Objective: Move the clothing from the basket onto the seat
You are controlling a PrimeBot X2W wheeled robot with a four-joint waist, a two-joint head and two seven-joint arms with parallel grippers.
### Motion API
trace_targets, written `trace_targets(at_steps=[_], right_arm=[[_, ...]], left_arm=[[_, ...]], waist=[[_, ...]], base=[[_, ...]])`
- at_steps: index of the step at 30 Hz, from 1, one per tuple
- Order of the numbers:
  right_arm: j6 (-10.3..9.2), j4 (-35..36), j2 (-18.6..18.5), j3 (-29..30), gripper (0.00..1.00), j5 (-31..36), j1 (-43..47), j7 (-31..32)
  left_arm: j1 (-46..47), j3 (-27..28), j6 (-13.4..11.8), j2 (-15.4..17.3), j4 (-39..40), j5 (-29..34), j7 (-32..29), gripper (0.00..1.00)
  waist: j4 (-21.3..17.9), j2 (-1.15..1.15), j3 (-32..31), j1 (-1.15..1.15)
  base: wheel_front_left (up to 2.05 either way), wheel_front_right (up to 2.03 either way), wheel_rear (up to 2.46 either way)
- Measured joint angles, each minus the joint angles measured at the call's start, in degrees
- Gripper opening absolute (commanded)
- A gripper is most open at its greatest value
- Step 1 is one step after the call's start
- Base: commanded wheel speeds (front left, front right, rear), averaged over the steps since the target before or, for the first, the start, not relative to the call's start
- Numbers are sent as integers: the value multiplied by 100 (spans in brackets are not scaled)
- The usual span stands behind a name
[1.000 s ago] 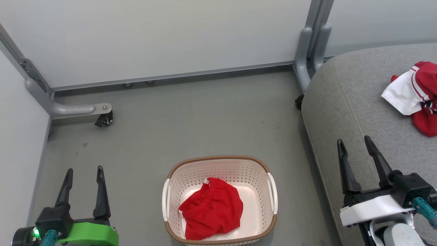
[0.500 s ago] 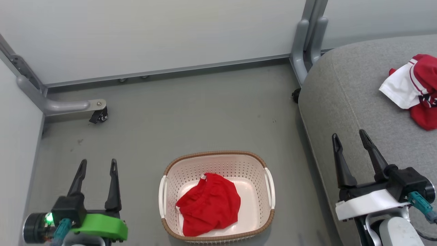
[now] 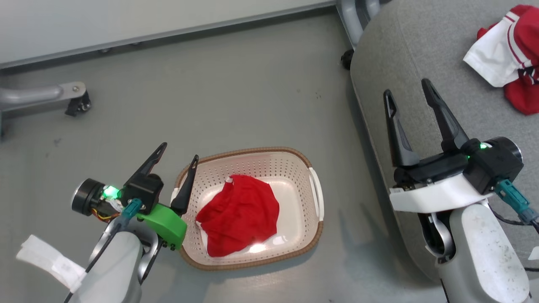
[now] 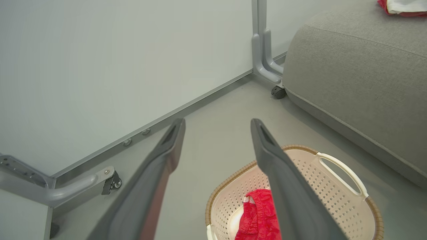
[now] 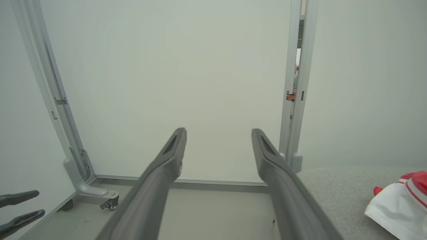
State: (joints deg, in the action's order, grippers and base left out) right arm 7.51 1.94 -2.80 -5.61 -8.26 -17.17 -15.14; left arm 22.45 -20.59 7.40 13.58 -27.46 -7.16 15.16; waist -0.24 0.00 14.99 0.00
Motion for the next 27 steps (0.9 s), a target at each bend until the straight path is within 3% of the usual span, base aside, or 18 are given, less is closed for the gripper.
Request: trace_targets(at_steps=[12, 27], right_arm=[[0, 424, -5, -360, 100, -156, -1015, 0], [0, 867, -7, -601, 100, -312, -1724, 0]], left_arm=[[1638, -2189, 0, 527, -1780, -615, 1, 100], [3136, -4222, 2, 714, -3317, -1537, -489, 100]], waist=[[-563, 0, 1301, 0], [-1158, 0, 2948, 1]], base=[[0, 0, 0], [0, 0, 0]])
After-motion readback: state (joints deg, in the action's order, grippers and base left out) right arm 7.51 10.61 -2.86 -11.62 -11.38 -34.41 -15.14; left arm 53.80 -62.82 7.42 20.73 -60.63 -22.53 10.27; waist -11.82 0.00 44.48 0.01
